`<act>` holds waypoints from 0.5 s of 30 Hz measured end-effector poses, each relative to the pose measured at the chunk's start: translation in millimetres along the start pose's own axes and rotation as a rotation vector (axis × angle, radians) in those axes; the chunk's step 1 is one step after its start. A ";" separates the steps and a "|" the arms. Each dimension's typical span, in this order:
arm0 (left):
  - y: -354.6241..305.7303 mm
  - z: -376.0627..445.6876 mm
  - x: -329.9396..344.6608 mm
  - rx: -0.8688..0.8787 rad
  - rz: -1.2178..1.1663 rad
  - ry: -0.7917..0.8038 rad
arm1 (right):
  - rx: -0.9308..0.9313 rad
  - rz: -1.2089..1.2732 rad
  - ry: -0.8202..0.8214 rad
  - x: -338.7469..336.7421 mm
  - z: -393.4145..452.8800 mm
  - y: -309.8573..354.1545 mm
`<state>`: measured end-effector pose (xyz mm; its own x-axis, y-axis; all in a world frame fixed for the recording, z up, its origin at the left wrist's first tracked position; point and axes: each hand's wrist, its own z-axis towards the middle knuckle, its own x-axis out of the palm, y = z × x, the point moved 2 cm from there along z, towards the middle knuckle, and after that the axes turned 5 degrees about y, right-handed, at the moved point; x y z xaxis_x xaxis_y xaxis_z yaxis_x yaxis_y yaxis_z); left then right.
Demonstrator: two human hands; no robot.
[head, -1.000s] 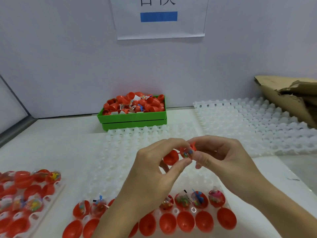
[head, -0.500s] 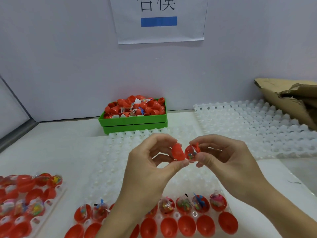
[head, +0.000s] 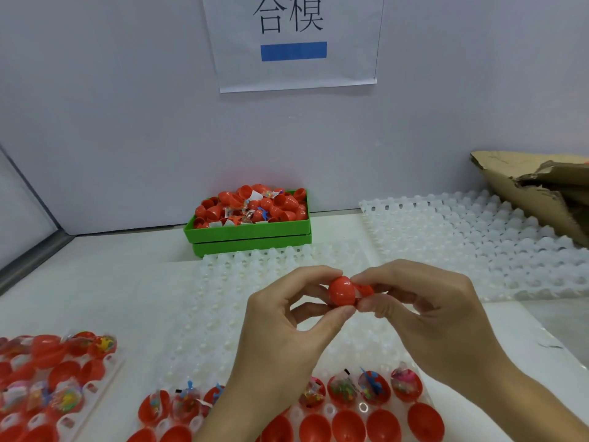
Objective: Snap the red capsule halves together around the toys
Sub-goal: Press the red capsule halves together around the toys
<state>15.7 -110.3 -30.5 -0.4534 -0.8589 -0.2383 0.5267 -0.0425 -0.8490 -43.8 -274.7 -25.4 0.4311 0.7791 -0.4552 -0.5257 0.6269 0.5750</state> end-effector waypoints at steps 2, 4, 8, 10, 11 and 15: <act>-0.7 0.1 0.5 0.003 -0.037 -0.002 | -0.041 -0.048 -0.013 -1.2 0.0 0.4; -1.4 -0.2 2.0 0.004 -0.054 -0.005 | -0.087 -0.114 -0.028 -0.4 -1.0 0.5; -0.6 -0.7 5.2 0.008 -0.031 -0.011 | -0.161 -0.270 -0.020 2.6 -3.3 -0.1; 0.5 -0.8 5.6 0.001 -0.031 -0.004 | -0.168 -0.310 0.004 1.6 -3.8 0.6; 0.9 -0.9 5.7 -0.004 -0.026 0.005 | -0.165 -0.320 0.012 0.9 -4.0 0.7; 0.3 -1.4 5.0 -0.013 0.035 0.036 | -0.095 -0.243 -0.025 -4.4 -1.9 -0.6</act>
<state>12.7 -113.9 -32.6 -0.4606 -0.8408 -0.2842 0.5336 -0.0064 -0.8457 -46.7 -278.4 -25.0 0.5707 0.6060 -0.5541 -0.4708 0.7943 0.3839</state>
